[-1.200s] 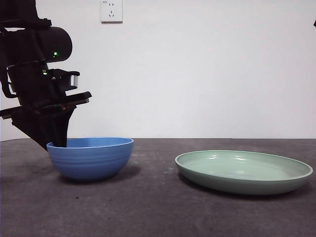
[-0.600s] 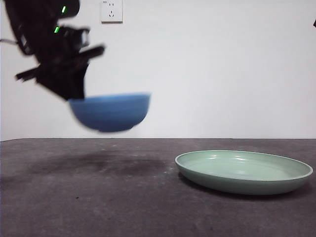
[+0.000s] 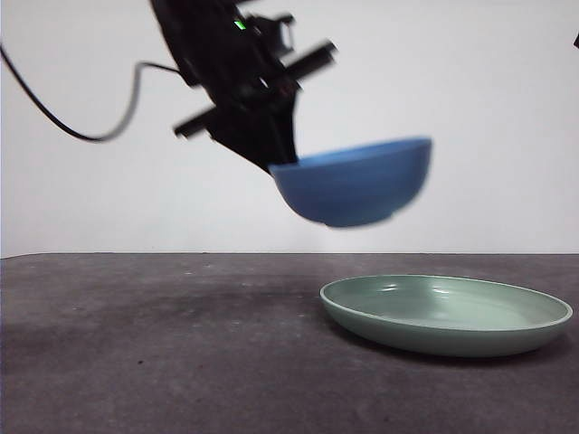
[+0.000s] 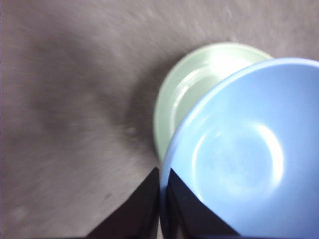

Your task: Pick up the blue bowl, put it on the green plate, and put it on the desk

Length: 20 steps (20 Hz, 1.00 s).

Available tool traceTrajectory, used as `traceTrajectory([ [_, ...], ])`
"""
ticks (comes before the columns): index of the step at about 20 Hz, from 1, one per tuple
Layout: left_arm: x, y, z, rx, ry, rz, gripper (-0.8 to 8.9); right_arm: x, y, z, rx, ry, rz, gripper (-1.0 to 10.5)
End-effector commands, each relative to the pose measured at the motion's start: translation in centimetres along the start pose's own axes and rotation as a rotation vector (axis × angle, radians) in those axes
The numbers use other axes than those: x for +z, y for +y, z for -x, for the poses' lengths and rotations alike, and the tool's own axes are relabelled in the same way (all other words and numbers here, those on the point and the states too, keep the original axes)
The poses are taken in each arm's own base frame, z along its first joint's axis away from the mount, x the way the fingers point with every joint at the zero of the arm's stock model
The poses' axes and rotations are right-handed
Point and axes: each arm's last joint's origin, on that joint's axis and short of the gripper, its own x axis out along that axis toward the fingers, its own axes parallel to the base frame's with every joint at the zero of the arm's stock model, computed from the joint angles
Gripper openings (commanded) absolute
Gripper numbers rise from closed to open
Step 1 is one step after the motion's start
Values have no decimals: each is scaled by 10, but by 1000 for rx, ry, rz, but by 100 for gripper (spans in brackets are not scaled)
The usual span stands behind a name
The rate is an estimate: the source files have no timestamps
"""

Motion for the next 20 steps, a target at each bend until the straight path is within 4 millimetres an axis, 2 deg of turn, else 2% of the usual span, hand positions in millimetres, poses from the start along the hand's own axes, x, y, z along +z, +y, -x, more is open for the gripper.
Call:
traceTrajectory([
  [1,14,-13,-20,-18,-10,-11,10,4,2,3,1,-20,2,397],
  [8,24,-27,-81,-29,61,-38,10,4,2,3,1,-20,-1,397],
  [10,21,-27,-90,-29,74,-37,10,4,2,3,1,-20,-1,397],
  [20,10,-28,-108,-22,152,-62,10,4,2,3,-22,-20,-1,397],
])
